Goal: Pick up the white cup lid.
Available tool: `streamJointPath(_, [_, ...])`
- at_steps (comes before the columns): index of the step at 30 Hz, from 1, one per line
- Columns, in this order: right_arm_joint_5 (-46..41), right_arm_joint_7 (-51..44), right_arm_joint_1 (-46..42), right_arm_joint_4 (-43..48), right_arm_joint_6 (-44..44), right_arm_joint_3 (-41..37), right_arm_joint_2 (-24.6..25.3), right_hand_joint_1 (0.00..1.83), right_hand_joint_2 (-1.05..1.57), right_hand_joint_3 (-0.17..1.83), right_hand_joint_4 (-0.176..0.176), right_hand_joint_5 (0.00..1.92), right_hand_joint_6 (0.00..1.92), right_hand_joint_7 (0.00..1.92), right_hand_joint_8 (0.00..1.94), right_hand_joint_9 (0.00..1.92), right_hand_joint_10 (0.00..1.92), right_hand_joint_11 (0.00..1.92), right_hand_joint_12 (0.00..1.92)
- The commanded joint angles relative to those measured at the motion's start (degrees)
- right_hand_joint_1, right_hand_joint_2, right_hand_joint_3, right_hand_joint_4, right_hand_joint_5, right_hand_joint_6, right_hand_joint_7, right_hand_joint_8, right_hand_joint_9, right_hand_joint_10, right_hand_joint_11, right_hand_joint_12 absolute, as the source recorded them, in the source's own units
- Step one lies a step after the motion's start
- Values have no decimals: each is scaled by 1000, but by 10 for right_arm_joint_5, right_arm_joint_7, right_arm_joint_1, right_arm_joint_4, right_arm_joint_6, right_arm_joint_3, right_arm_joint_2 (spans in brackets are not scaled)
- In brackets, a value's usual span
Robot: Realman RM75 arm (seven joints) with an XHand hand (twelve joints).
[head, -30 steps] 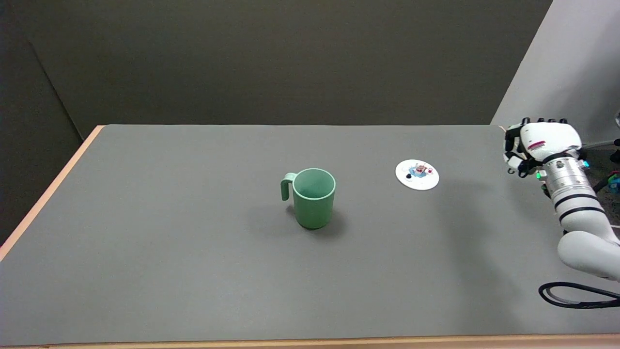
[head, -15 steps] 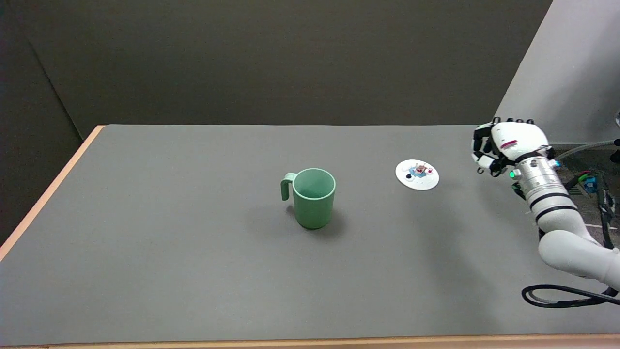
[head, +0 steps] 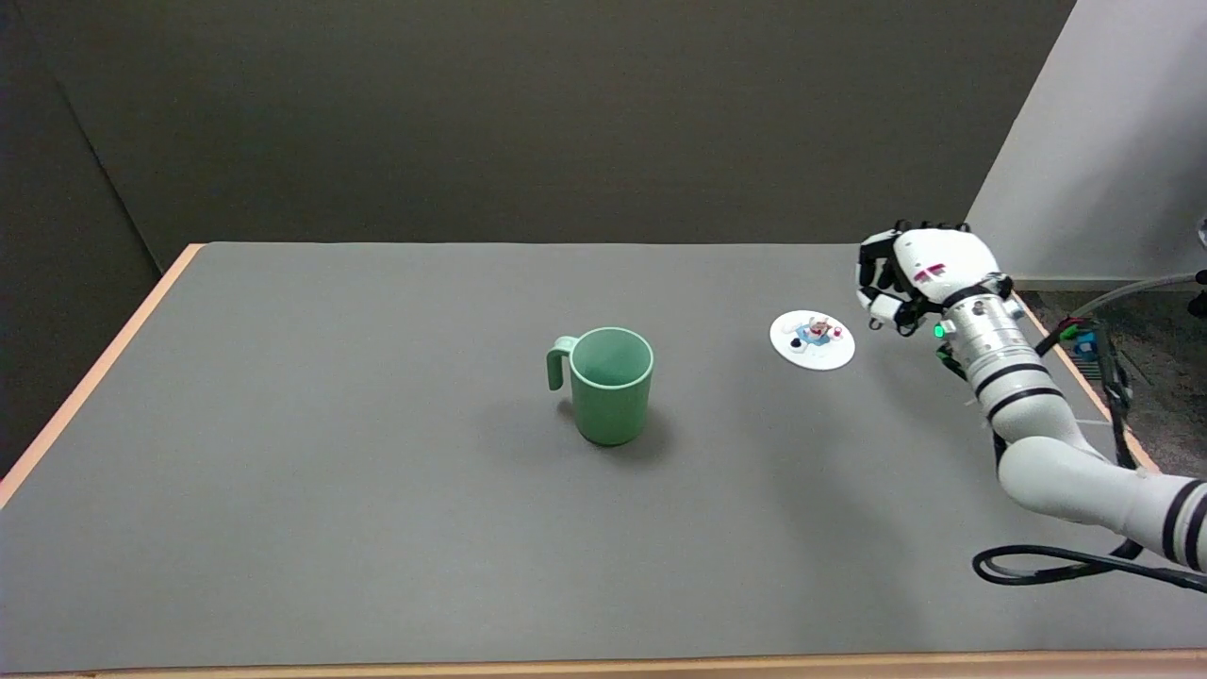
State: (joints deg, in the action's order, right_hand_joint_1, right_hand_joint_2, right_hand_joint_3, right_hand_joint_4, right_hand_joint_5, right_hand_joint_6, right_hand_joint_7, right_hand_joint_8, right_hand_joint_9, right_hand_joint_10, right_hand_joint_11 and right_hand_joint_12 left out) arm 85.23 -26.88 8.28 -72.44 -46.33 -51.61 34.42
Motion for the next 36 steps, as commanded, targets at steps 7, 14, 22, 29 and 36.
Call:
streamJointPath(7, [5, 3, 112, 36, 6, 110, 42, 953, 1079, 227, 176, 831, 1223, 1101, 467, 1091, 492, 820, 1107])
streamJointPath(14, [5, 4, 117, 44, 8, 120, 47, 952, 1079, 228, 176, 829, 1226, 1101, 466, 1089, 491, 823, 1100])
streamJointPath(22, [5, 4, 117, 48, 8, 126, 47, 950, 1083, 227, 176, 824, 1234, 1093, 455, 1085, 485, 821, 1103])
streamJointPath(29, [5, -1, 113, 48, 8, 122, 46, 958, 1075, 229, 176, 835, 1216, 1081, 354, 1097, 393, 831, 1113])
streamJointPath(36, [5, -1, 106, 48, 8, 117, 44, 950, 1083, 233, 176, 819, 1242, 1018, 324, 1071, 386, 847, 1084])
